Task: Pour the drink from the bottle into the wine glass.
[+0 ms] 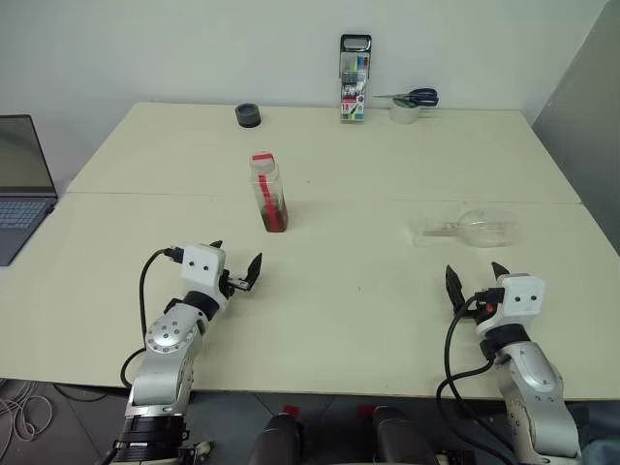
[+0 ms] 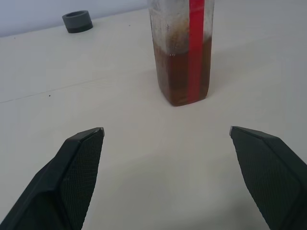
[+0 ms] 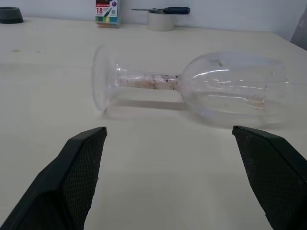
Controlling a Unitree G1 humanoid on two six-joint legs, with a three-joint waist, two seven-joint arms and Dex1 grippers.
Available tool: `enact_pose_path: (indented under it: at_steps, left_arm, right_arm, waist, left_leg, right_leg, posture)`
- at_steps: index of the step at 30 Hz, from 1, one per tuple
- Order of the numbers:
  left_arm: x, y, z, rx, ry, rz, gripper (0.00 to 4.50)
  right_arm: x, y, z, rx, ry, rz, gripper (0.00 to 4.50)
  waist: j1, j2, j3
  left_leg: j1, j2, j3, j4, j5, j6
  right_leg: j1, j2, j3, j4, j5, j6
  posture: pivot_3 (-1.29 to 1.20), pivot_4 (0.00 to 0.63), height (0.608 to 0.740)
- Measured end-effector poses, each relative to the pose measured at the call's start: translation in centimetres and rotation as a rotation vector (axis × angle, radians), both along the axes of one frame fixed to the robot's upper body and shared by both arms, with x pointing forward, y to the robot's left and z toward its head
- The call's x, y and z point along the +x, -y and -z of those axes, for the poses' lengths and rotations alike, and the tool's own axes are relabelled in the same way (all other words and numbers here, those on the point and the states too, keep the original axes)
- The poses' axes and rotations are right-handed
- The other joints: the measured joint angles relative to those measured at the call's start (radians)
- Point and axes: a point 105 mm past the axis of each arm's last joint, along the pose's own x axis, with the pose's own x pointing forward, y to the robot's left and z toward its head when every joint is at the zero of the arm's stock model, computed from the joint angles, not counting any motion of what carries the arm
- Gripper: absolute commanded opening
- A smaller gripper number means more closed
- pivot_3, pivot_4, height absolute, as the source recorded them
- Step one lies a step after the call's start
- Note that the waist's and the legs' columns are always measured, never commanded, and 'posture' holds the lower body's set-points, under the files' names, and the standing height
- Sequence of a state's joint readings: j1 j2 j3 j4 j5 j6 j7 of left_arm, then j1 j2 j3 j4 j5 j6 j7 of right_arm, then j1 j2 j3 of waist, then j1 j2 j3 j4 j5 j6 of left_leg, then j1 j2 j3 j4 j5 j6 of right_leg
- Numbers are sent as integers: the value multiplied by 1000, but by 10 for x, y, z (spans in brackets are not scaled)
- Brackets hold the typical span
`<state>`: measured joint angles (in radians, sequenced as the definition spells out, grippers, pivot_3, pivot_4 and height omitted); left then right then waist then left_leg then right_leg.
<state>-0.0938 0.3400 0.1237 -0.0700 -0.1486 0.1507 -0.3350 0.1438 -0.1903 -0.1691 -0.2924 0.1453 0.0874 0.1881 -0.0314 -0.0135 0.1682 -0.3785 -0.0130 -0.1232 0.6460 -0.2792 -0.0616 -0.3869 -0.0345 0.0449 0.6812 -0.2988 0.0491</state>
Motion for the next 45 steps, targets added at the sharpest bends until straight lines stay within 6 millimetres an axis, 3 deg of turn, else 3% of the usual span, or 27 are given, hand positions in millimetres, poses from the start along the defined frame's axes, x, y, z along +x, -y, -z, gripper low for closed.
enact_pose_path:
  at_steps: [21,29,31,34,40,45]
  left_arm:
    - [4,11,-16,-14,41,11,4488]
    - [10,29,-32,-18,104,81,4488]
    - [10,31,-32,-34,105,83,4488]
    - [12,32,-30,-61,94,61,4488]
    - [29,37,-39,-106,68,-6,4488]
    - [44,37,-49,-82,76,-52,4488]
  right_arm:
    - [1,2,0,-7,8,6,4500]
    - [1,2,-5,-55,18,-38,4500]
    - [1,-5,-8,-88,15,-109,4500]
    - [-3,-31,-19,-89,1,-307,4500]
    - [-11,-79,-59,-78,-54,-675,4500]
    - [-12,-91,-60,-56,-127,-769,4500]
  waist:
    - [0,0,0]
    - [0,0,0]
    - [-2,0,0]
    - [-1,0,0]
    - [1,0,0]
    - [2,0,0]
  left_leg:
    - [0,0,0,0,0,0]
    - [0,-1,0,0,0,0]
    - [0,-4,0,0,0,0]
    - [0,-4,-1,1,0,0]
    - [0,-8,-5,2,0,0]
    - [-1,-9,-6,1,0,0]
  right_leg:
    - [0,0,0,0,0,0]
    - [0,0,0,0,0,0]
    - [0,0,0,0,0,0]
    - [0,0,0,0,0,0]
    - [3,-1,-3,0,0,0]
    - [3,-2,-3,-1,0,0]
  posture:
    - [0,150,740]
    - [0,150,740]
    - [0,150,740]
    - [0,150,740]
    - [0,150,740]
    - [0,150,740]
